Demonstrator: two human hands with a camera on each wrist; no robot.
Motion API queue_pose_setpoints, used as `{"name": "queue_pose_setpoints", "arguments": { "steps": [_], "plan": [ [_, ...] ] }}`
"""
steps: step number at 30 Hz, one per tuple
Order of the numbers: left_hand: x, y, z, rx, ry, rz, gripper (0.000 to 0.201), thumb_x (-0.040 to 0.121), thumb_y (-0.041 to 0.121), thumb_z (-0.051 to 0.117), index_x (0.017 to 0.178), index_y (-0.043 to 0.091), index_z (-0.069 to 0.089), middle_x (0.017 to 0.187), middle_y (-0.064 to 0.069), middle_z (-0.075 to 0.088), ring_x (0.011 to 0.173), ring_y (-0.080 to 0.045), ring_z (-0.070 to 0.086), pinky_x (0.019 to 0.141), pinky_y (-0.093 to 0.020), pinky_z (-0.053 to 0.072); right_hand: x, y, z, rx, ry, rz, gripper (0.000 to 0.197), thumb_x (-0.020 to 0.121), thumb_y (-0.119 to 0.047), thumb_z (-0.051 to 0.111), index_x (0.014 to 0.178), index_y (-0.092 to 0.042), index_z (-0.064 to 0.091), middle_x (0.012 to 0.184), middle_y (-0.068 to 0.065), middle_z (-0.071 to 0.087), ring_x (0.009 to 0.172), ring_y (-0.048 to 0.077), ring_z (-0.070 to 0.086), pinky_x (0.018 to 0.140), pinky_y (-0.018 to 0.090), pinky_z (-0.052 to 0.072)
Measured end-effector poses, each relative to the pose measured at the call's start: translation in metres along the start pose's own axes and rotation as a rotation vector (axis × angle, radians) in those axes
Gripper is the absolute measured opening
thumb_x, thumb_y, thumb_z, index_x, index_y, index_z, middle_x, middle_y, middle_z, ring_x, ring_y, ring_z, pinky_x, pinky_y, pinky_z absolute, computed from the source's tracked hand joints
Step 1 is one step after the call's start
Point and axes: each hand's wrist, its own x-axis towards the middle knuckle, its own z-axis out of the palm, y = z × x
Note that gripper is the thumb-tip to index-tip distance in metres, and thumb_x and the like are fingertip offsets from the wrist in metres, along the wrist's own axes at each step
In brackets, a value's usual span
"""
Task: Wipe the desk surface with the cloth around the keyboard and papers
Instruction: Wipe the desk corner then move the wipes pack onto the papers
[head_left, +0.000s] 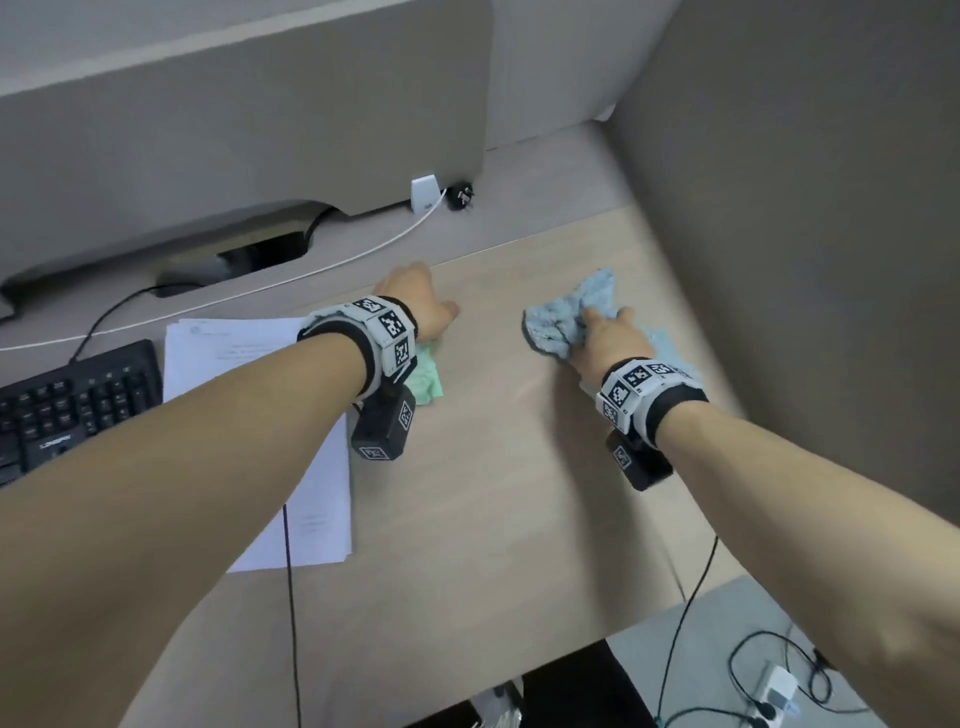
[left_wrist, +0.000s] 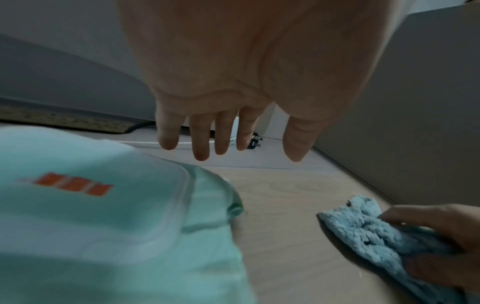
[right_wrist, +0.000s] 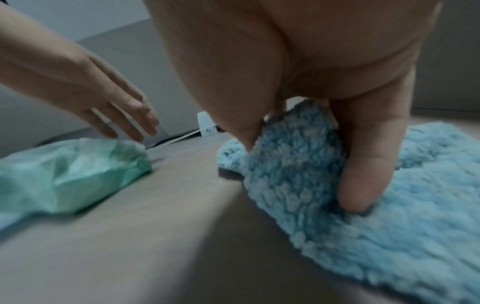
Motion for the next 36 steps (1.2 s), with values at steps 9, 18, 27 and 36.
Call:
{"name": "queue_pose_setpoints", "arguments": {
  "steps": [9,18,27,36],
  "plan": [
    [0.06,0.037,-0.005,0.054,-0.065,-0.158,0.06,0.088,0.046,0.058,0.132,0.006,0.048,0.132,-0.017,0.054,0.118,-0.035,0.054,0.084,-0.034,0.042,0.079,-0.019,-0.069,0.085,0.072,-0.464,0.046,0.083,-0.032,0.067,0.127,-0.028,0.055,0.143,0.011,0.034,0.117,0.042,0.047,0.098,0.045,0.045],
    [0.093,0.059,0.017,-0.001,-0.104,-0.346,0.079,0.072,0.053,0.066,0.135,0.013,0.041,0.139,-0.019,0.041,0.123,-0.039,0.046,0.099,-0.049,0.045,0.108,-0.041,-0.037,-0.035,-0.029,-0.456,0.069,0.085,-0.059,0.057,0.144,-0.038,0.028,0.161,0.005,0.011,0.141,0.046,0.016,0.106,0.063,0.033],
    [0.104,0.049,0.016,0.149,-0.184,-0.308,0.043,0.083,0.029,0.054,0.122,0.013,0.044,0.135,-0.02,0.035,0.118,-0.043,0.045,0.099,-0.049,0.041,0.181,-0.011,-0.063,-0.045,0.095,-0.48,0.052,0.082,-0.021,0.061,0.133,-0.023,0.048,0.157,0.005,0.029,0.141,0.039,0.025,0.108,0.056,0.034],
    [0.106,0.045,0.02,0.107,-0.21,-0.31,0.056,0.082,0.026,0.051,0.136,0.019,0.038,0.147,-0.02,0.021,0.132,-0.047,0.029,0.103,-0.053,0.035,0.16,-0.075,-0.055,-0.122,-0.038,-0.712,0.051,0.072,-0.016,0.07,0.119,-0.019,0.052,0.151,0.002,0.039,0.144,0.032,0.025,0.115,0.059,0.023]
  ]
}}
